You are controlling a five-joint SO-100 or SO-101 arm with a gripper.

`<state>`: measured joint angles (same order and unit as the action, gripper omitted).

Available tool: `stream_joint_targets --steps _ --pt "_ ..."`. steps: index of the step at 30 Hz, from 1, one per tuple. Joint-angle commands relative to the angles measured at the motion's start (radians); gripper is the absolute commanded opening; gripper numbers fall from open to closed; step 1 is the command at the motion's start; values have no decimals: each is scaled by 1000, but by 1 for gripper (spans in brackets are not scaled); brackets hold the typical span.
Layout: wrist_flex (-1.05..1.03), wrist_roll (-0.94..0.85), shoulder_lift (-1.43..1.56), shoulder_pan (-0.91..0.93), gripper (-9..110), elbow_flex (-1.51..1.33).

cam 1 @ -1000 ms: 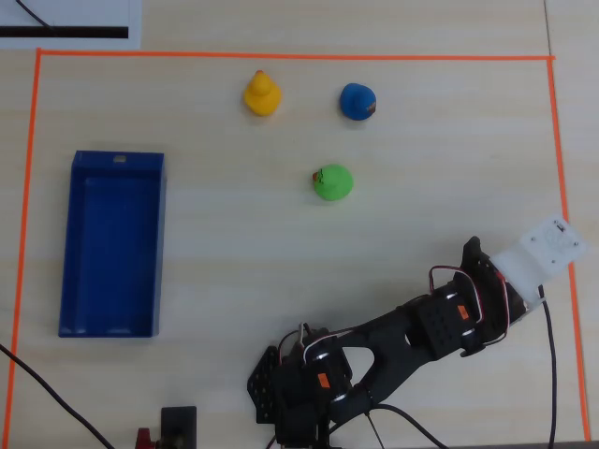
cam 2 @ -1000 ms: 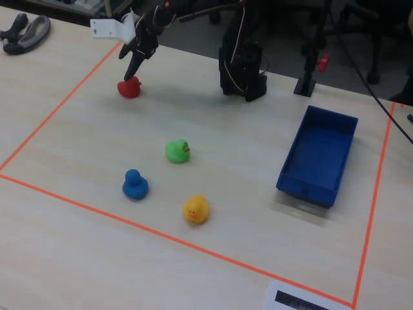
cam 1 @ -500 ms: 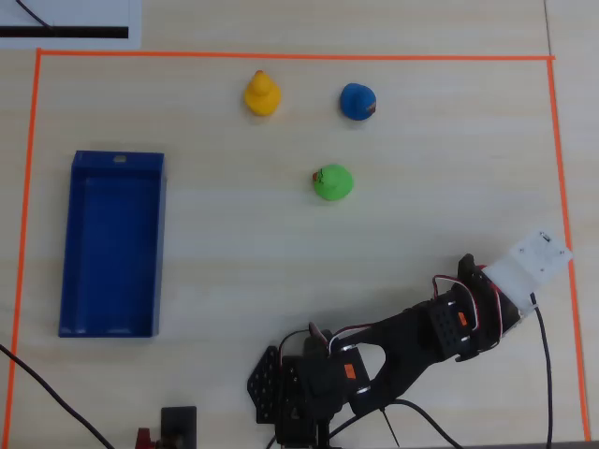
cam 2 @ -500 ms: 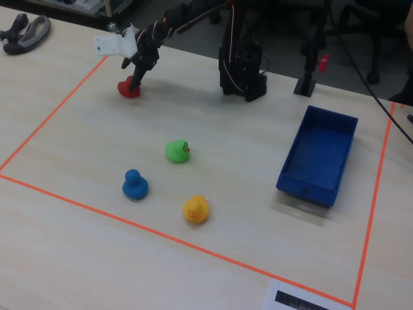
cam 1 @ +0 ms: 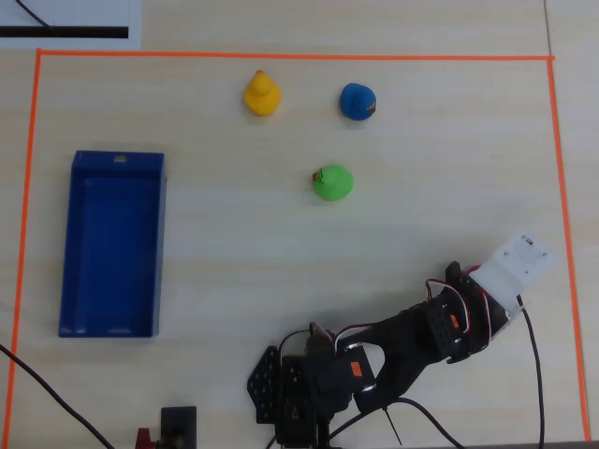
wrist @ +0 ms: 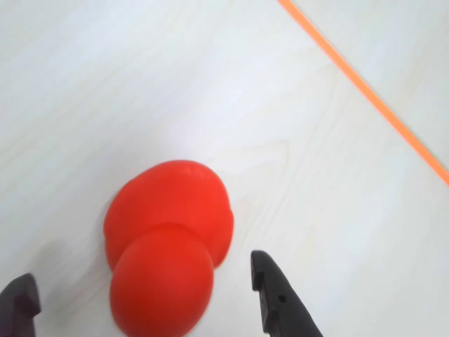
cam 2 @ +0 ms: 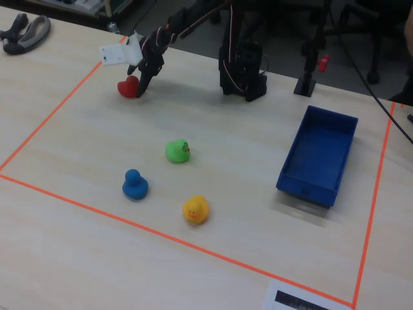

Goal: Grasp red duck and put it into box.

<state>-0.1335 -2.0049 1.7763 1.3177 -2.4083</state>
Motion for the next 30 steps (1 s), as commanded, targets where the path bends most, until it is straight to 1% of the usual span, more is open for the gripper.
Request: stream_joint_targets --steps 1,18,22,23,25,28,30 --pt "61 -3 -29 3 40 15" --pt "66 23 -164 -14 41 147" --pt "66 26 -195 -17 39 163" --pt "66 26 -202 -17 35 164" --pt "63 20 -215 -17 21 166" --pt "43 23 -225 -17 5 172" --pt "5 15 -227 -15 1 186"
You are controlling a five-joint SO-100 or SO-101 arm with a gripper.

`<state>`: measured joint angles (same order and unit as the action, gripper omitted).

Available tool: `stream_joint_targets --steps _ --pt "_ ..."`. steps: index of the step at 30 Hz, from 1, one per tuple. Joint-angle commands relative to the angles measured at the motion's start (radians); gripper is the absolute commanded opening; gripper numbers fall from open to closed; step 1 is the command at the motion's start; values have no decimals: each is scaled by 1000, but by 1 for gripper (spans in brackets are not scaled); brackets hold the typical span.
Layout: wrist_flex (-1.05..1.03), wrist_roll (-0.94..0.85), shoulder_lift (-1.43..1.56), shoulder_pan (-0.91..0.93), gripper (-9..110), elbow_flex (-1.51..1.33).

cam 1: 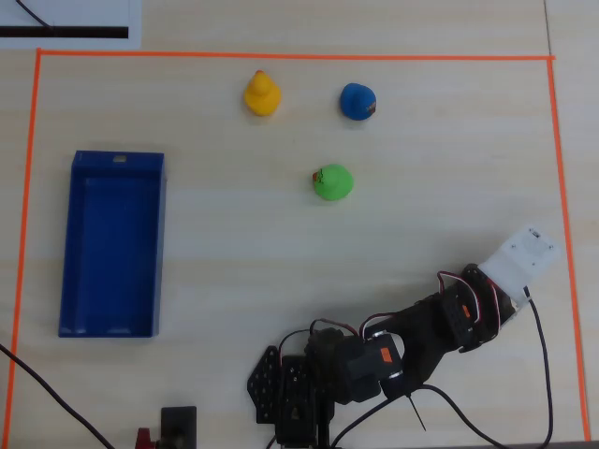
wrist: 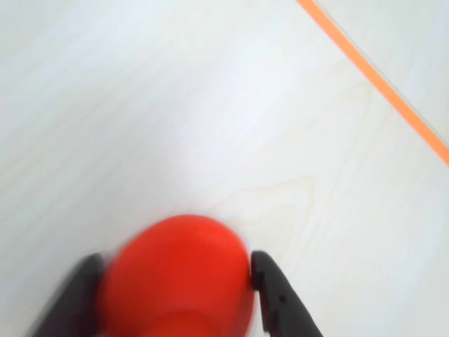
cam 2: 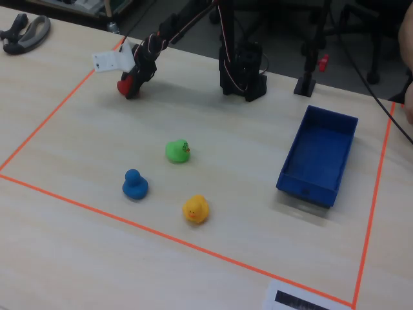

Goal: Grasp red duck and put it into box.

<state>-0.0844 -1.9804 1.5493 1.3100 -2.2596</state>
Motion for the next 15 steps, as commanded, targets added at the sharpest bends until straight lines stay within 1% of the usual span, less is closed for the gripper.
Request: stream_joint_targets --steps 1,7,9,12,15 --pt "-63 -11 0 -8 0 43" --pt "-124 -12 23 -3 0 48" --pt "-143 15 35 -8 0 48" --pt "-212 153 91 -37 0 87" --pt "-451 350 233 -75 0 210"
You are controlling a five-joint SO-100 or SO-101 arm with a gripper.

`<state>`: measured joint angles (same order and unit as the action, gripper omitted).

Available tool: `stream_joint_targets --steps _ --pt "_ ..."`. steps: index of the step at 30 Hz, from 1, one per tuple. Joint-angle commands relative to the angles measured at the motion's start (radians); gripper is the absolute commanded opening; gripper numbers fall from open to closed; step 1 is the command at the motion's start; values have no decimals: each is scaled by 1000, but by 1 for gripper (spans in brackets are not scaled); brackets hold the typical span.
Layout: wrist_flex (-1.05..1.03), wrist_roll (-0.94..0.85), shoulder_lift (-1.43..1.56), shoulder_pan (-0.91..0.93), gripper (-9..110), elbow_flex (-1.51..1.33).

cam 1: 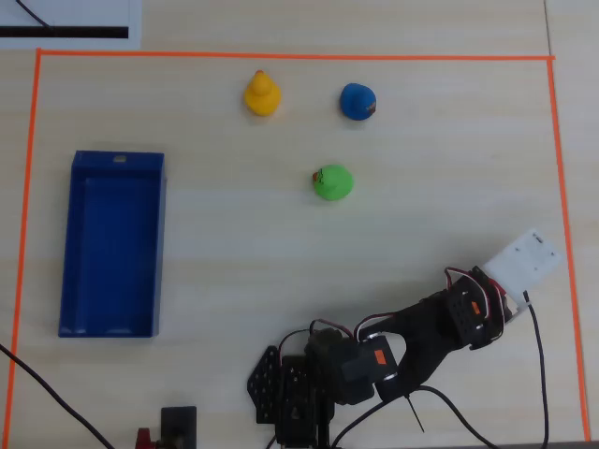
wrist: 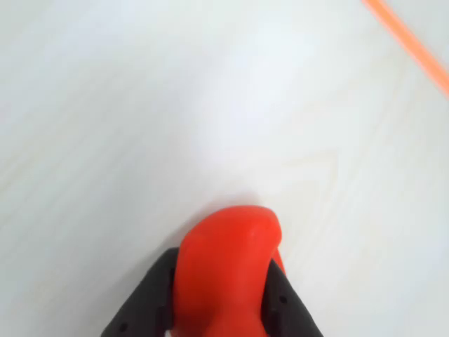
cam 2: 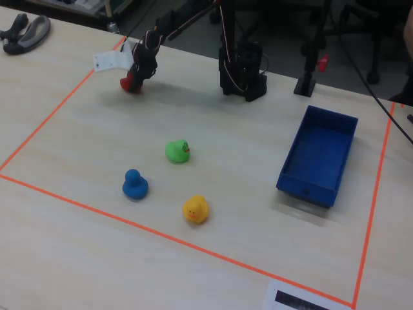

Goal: Grasp red duck and put it into box.

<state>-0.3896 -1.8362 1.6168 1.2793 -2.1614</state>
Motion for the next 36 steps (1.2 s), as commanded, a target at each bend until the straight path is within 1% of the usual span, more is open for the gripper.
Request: stream_joint_targets --steps 1,4,7,12,15,17,22,28,32,36 --pt "-235 273 224 -66 0 155" --pt "-388 463 413 -160 0 204" --pt "-522 606 607 -316 0 201" --pt "-865 796 899 -713 0 184" --pt "-991 934 1028 -977 0 133" --pt "-1049 1042 1043 -1123 0 115" --pt "-1085 1272 996 -1373 0 38" --pt "-1017 1476 877 -1617 0 -3" --pt "-982 1532 782 -1809 0 49" --pt "-992 1536 623 -1928 0 206"
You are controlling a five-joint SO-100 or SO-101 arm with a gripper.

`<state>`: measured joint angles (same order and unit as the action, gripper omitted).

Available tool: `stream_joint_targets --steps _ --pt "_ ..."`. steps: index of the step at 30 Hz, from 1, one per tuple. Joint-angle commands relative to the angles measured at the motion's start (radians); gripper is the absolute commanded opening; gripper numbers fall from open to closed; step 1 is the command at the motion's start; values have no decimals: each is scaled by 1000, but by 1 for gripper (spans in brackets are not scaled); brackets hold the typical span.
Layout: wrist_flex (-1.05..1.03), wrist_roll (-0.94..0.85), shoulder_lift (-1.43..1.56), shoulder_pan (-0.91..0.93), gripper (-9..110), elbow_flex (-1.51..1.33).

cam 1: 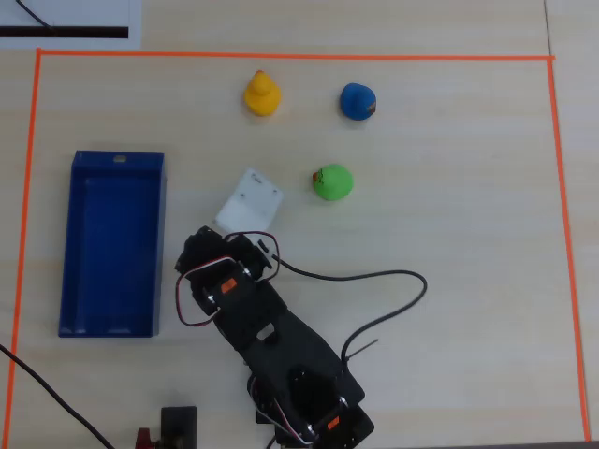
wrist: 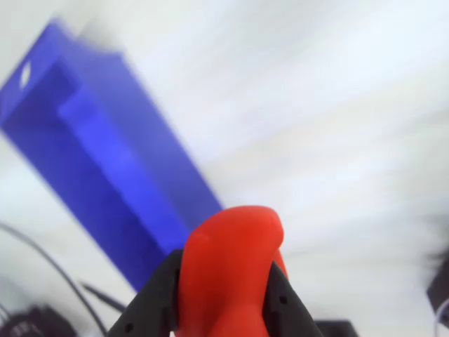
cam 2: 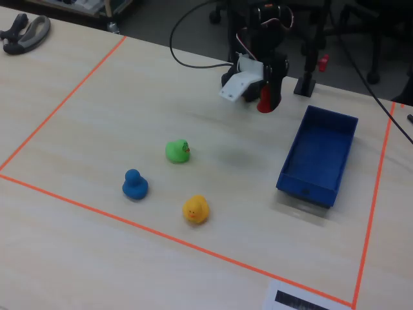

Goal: Grasp red duck and put it into box.

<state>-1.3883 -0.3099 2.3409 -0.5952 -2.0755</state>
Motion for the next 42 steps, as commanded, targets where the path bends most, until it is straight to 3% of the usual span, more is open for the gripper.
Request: stream_joint_targets --steps 1,13,23,26,33,42 --pt "2 9 -144 -72 0 166" --pt "72 34 -614 -212 0 555" --pt "219 75 -856 -268 0 615" --pt "213 40 -890 -279 1 615" --pt "164 -20 -861 -258 23 598" --pt "23 -117 -672 -141 28 595"
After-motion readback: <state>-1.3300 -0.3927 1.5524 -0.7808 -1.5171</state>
